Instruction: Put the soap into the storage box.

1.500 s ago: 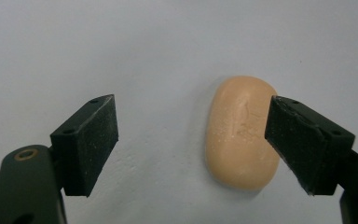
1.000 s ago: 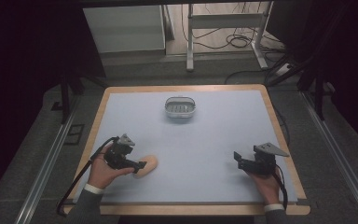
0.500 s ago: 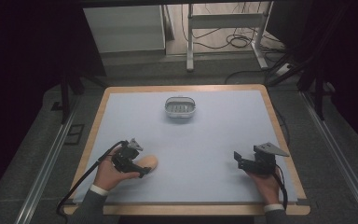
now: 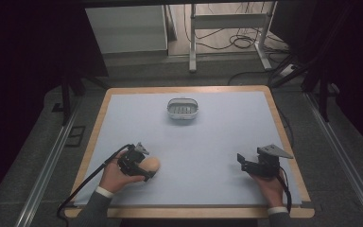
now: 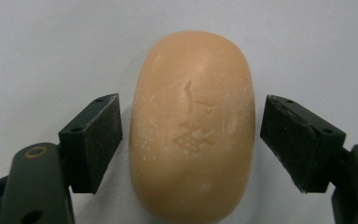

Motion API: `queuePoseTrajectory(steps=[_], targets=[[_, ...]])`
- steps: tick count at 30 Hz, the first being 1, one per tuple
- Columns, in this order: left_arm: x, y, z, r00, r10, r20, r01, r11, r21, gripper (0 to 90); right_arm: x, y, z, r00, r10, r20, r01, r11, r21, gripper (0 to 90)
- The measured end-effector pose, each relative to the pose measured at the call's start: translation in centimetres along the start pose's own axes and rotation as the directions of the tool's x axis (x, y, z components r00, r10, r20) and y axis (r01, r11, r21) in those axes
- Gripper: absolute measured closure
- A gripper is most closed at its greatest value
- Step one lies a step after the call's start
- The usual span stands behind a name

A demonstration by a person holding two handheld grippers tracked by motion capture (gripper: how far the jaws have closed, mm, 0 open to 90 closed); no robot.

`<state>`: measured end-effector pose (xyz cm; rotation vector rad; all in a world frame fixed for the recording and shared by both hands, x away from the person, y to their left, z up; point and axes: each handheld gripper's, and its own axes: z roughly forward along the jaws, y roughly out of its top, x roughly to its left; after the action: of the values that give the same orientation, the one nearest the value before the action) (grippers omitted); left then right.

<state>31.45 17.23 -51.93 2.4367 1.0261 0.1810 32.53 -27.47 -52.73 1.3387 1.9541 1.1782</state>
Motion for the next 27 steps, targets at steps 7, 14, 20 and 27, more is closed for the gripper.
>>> queuePoseTrajectory(steps=[7, 14, 20, 27], targets=[[-0.2, 0.0, 0.4, 0.9999, 0.010, -0.007, -0.010, 0.9998, 0.015, 26.6, 0.0, 0.0, 0.0, 1.0000, 0.001, -0.001, -0.001, 1.000, 0.001, 11.4], [-0.3, -0.1, 0.2, 0.9994, 0.028, -0.023, -0.028, 0.9996, 0.006, 32.1, 0.0, 0.0, 0.0, 1.0000, 0.002, 0.002, -0.002, 1.000, 0.005, 11.4], [0.0, 0.0, -0.1, 0.9993, 0.022, -0.029, -0.022, 0.9997, -0.006, 32.2, 0.0, 0.0, 0.1, 1.0000, 0.007, 0.002, -0.007, 1.000, 0.008, 11.4], [0.2, 0.4, -1.0, 0.9992, 0.022, -0.034, -0.023, 0.9993, -0.029, 32.3, 0.0, 0.0, 0.1, 1.0000, 0.008, 0.002, -0.008, 1.000, 0.010, 11.4]])
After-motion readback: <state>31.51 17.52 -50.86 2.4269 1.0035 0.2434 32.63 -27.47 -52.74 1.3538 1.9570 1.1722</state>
